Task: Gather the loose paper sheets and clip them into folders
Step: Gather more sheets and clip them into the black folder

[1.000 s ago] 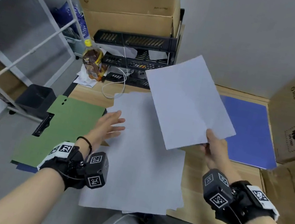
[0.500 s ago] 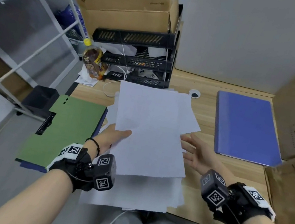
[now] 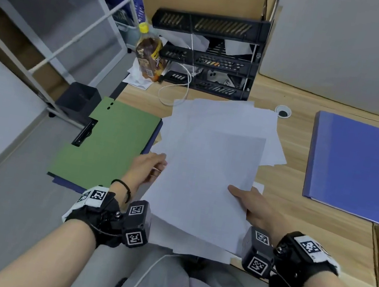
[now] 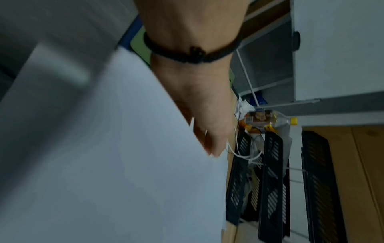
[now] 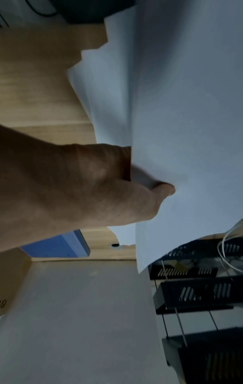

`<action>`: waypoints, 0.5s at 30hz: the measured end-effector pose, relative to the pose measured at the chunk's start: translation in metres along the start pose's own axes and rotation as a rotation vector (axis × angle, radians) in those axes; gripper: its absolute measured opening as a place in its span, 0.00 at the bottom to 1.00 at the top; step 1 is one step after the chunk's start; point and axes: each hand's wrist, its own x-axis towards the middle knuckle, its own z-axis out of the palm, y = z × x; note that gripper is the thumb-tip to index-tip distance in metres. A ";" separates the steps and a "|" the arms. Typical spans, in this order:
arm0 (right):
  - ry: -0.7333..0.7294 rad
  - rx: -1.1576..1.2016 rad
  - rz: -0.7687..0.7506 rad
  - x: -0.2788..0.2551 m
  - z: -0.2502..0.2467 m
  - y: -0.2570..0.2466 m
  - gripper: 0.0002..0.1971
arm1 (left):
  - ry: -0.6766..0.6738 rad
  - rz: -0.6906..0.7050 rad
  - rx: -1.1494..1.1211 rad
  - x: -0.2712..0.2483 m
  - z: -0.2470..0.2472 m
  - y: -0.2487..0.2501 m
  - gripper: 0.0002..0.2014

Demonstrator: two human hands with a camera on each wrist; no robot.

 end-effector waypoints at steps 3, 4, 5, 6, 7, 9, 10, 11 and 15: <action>0.084 -0.011 0.030 0.009 0.001 0.009 0.17 | 0.214 -0.037 -0.167 0.007 -0.032 -0.005 0.13; 0.105 -0.014 0.038 0.012 0.002 0.011 0.16 | 0.249 -0.047 -0.167 0.009 -0.043 -0.009 0.14; 0.120 -0.012 0.046 0.015 0.005 0.013 0.15 | 0.286 -0.055 -0.169 0.010 -0.053 -0.012 0.14; 0.131 -0.008 0.054 0.018 0.010 0.014 0.14 | 0.311 -0.063 -0.161 0.011 -0.062 -0.017 0.14; 0.139 -0.004 0.062 0.021 0.017 0.013 0.13 | 0.328 -0.077 -0.168 0.011 -0.068 -0.022 0.14; 0.141 -0.002 0.074 0.027 0.035 0.009 0.11 | 0.327 -0.100 -0.169 0.014 -0.078 -0.033 0.13; 0.138 -0.006 0.078 0.031 0.045 0.007 0.12 | 0.315 -0.109 -0.165 0.015 -0.083 -0.037 0.13; 0.132 -0.017 0.079 0.036 0.056 0.004 0.13 | 0.300 -0.120 -0.161 0.017 -0.089 -0.039 0.13; 0.116 -0.104 0.088 0.059 0.101 -0.009 0.18 | 0.237 -0.096 -0.104 0.034 -0.123 -0.042 0.16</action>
